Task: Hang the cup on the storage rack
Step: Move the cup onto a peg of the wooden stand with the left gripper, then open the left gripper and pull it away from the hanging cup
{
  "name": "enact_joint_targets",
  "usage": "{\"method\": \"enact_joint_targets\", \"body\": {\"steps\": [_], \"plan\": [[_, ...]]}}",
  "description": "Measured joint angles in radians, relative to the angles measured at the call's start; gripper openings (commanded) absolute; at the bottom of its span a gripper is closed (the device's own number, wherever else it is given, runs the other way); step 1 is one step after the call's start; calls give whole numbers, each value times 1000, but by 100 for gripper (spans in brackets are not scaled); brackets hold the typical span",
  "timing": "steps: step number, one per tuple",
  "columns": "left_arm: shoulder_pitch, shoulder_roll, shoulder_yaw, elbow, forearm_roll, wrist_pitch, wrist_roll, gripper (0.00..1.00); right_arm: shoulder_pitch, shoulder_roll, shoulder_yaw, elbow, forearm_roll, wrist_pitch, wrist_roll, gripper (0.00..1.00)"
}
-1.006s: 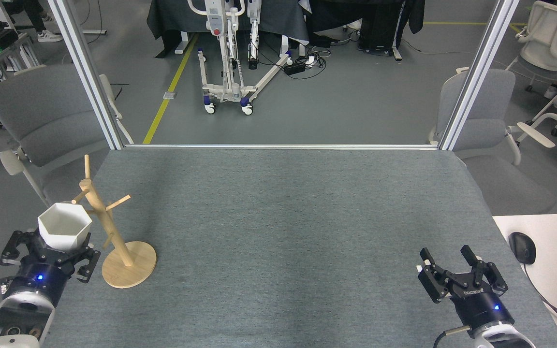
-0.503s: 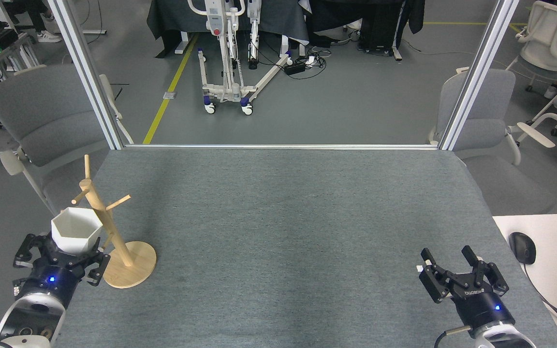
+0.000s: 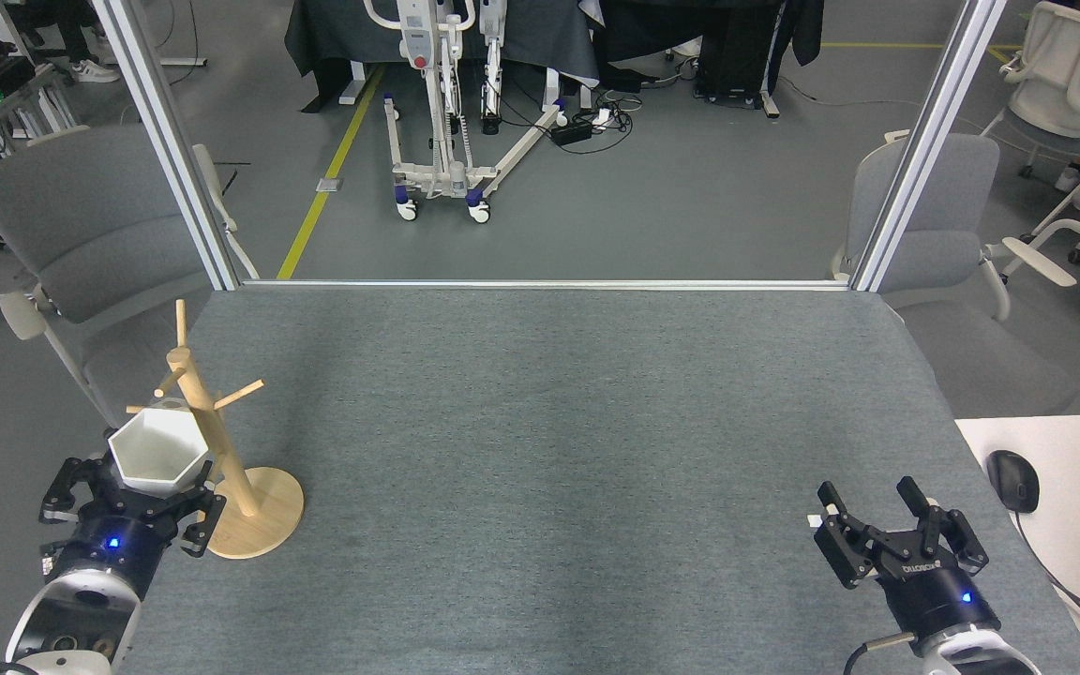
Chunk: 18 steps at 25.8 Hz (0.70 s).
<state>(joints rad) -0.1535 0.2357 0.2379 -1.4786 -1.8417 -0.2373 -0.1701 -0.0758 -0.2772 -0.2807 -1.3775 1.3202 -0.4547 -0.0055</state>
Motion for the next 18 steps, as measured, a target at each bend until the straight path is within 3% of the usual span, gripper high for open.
{"method": "enact_joint_targets", "body": {"steps": [18], "plan": [[-32,-12,1,133,8,1,0,97,-1,1,2,22,5,-2,0,100]]}}
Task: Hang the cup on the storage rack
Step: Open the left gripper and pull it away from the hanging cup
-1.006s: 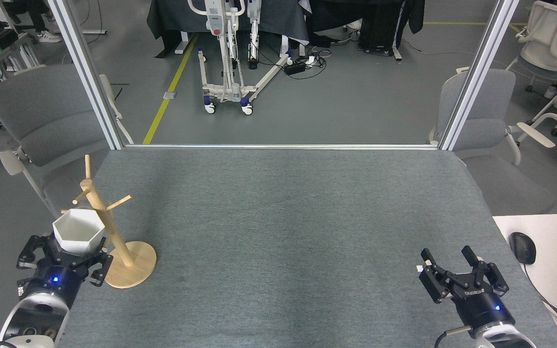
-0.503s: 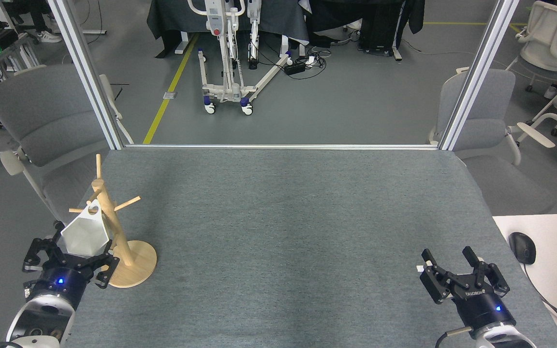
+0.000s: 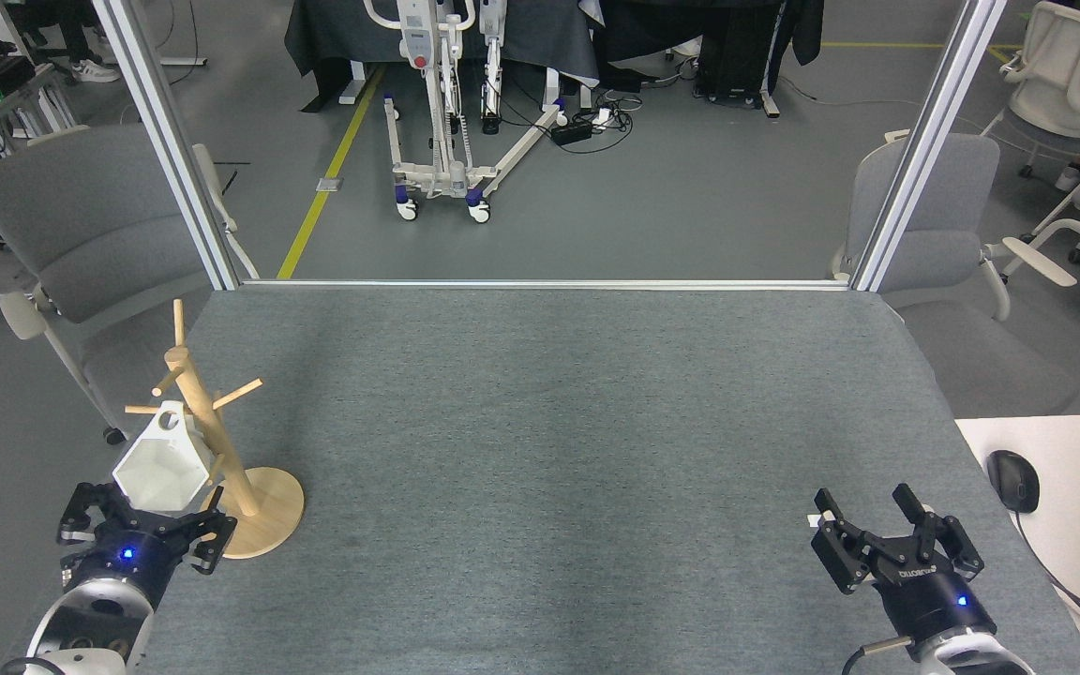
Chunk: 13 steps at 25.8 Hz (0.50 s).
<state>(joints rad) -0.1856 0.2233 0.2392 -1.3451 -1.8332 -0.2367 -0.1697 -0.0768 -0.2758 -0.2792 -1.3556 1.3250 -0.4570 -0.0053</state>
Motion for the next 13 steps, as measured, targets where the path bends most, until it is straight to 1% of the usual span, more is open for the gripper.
{"method": "enact_joint_targets", "body": {"steps": [5,13], "plan": [[-4,-4,0,35,1,0,2,98,-1,-1,0,15,1,1,0,100],[21,-42,0,73,8,-11,42,98,-21,-11,1,52,8,3,2,100]]}}
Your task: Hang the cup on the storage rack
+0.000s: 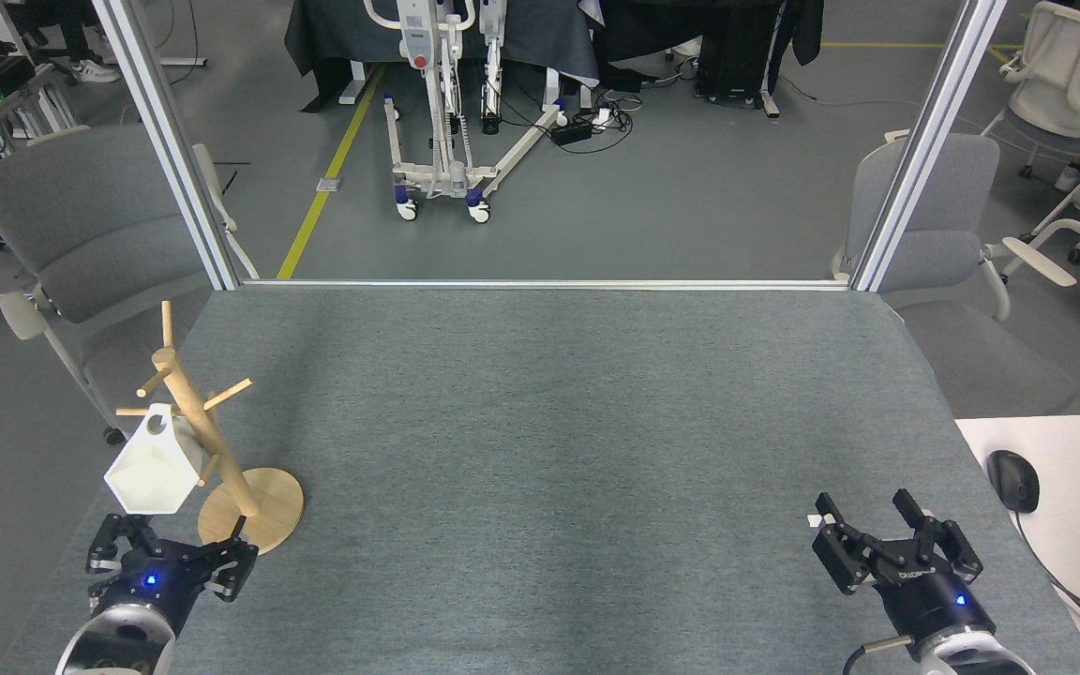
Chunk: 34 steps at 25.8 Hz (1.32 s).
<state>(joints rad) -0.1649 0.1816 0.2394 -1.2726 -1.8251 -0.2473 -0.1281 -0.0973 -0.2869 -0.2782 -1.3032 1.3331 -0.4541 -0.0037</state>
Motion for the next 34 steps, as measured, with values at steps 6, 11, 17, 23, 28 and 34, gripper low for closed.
{"method": "enact_joint_targets", "body": {"steps": [6,11,17,23,28,34], "plan": [[25,-103,0,4,46,-58,26,98,-5,-13,1,5,3,2,4,100],[22,-229,-4,-3,62,-85,80,98,-28,-11,-2,2,-1,16,0,100],[-19,-310,-109,-15,107,-24,121,98,-69,33,-7,-12,8,70,-1,100],[-74,-317,-230,-72,208,117,125,99,-89,145,-1,-84,130,187,-3,100],[-46,-316,-246,-180,222,131,128,99,-93,201,-1,-104,183,216,12,100],[7,-315,-247,-238,223,137,128,99,-27,241,3,-174,195,215,13,100]]}}
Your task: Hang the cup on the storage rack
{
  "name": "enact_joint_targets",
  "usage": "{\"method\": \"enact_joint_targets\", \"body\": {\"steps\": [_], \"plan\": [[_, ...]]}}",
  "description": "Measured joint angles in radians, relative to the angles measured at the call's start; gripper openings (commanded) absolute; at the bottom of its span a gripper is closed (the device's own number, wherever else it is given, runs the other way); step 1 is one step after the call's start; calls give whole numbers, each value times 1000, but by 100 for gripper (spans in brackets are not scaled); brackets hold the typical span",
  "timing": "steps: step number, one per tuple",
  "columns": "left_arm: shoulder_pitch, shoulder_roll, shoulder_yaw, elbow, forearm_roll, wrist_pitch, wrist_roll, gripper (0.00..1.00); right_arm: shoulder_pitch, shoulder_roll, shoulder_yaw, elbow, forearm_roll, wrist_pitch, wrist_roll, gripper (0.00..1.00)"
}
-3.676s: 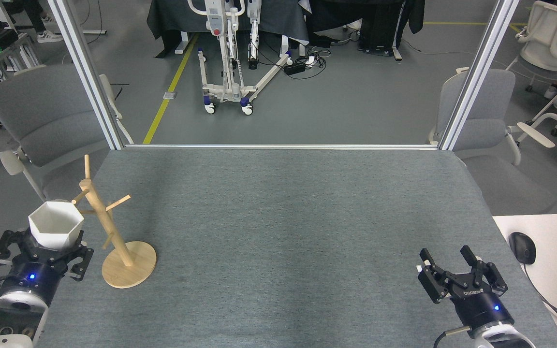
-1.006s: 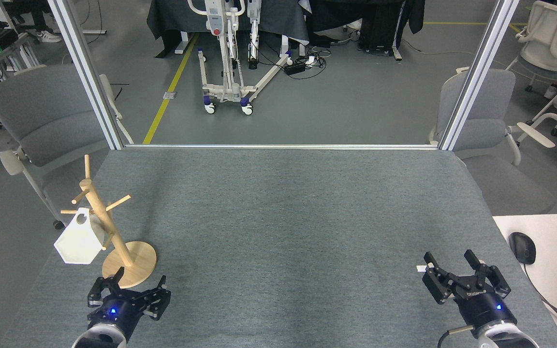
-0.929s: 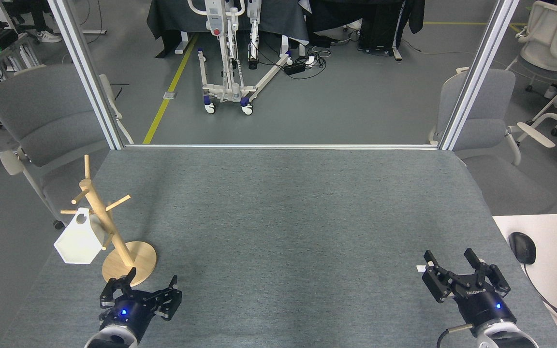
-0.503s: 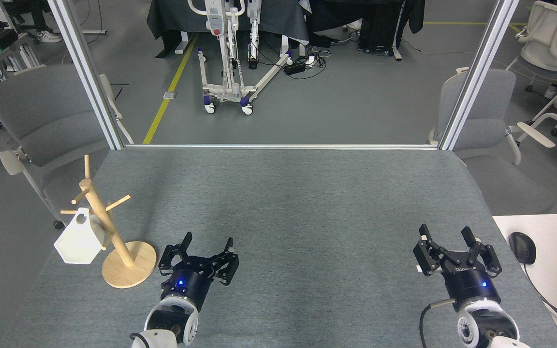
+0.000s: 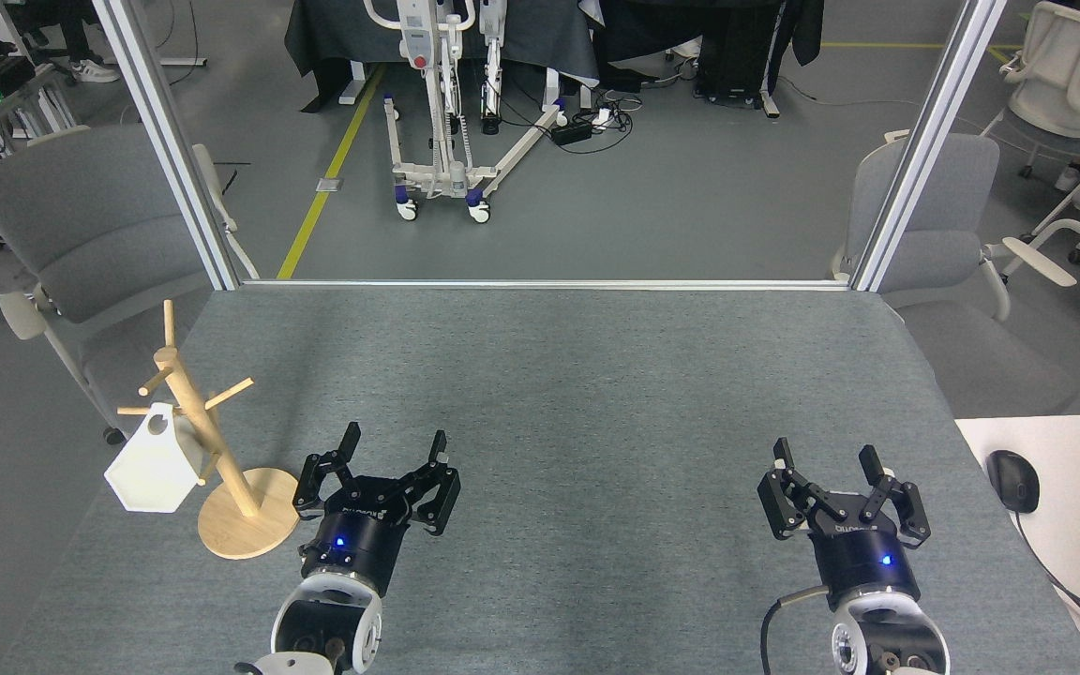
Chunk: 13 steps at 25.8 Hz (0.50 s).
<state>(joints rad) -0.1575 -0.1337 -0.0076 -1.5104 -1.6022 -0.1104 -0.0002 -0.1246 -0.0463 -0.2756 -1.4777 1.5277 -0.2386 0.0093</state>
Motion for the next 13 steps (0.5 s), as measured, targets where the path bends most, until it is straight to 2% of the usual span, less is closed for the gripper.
{"method": "enact_joint_targets", "body": {"steps": [5,13], "plan": [[10,-1,1,-11,-1,0,0,99,54,23,2,-45,2,-1,0,100],[12,-1,0,-16,-1,-2,-2,99,6,8,6,-6,-6,2,-4,100]]}}
